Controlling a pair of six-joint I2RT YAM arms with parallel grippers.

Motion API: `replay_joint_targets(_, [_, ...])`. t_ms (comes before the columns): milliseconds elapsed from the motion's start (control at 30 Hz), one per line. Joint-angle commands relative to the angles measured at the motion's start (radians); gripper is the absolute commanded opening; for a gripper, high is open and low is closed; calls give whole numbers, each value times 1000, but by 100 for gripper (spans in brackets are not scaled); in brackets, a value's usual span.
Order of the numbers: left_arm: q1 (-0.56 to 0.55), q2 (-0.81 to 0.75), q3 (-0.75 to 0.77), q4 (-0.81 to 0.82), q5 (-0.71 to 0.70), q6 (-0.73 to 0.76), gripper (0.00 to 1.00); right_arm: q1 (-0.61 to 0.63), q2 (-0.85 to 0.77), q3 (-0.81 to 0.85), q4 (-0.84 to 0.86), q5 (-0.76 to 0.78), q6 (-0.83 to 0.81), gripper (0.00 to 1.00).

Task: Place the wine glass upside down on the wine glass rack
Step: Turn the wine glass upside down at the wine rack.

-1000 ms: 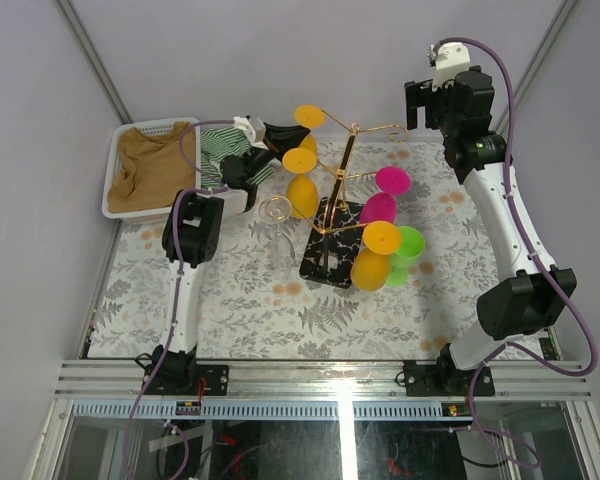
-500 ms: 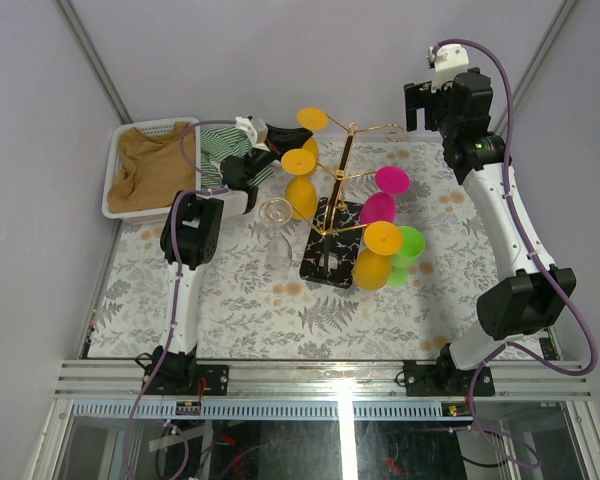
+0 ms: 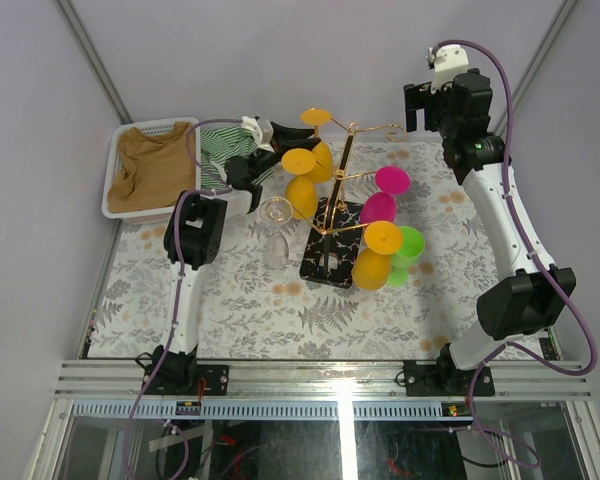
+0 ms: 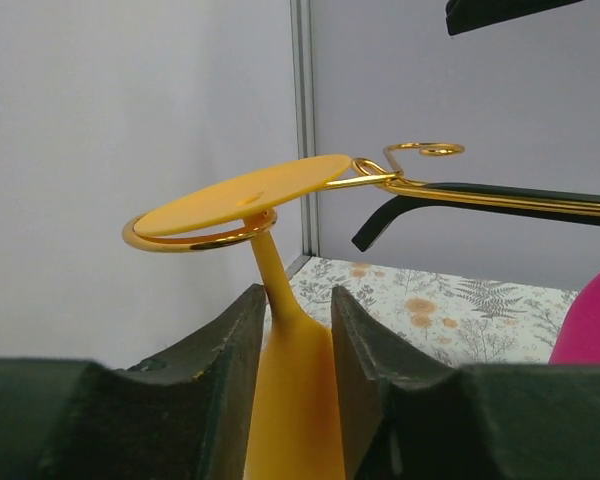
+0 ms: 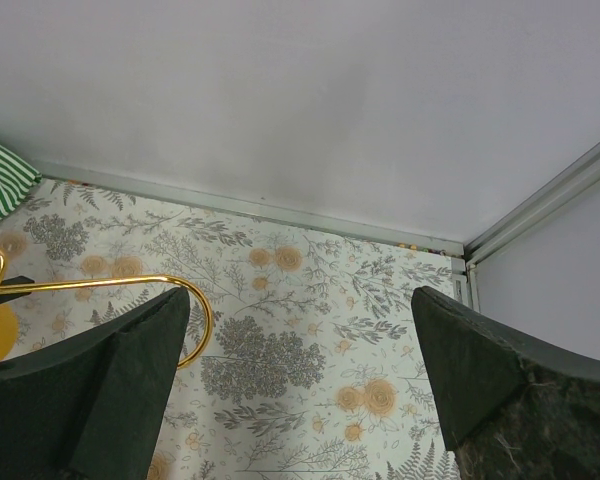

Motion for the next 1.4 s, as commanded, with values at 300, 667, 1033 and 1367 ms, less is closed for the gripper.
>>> replay_joint_targets(300, [-2,-50,-66,76,14,36,100,-4,-22,8,53,-15,19,99])
replay_joint_targets(667, [44,-94,-147,78,-58,57,100,-4,-25,-1,58,-21,23,99])
replay_joint_targets(1033, [143,-188,-369,81,-136,133,100,-5,-46,-7,6,10,41,99])
replay_joint_targets(1367, [176,-367,-493,-47,-427,118,100,-45,-46,117,-347,146,118,99])
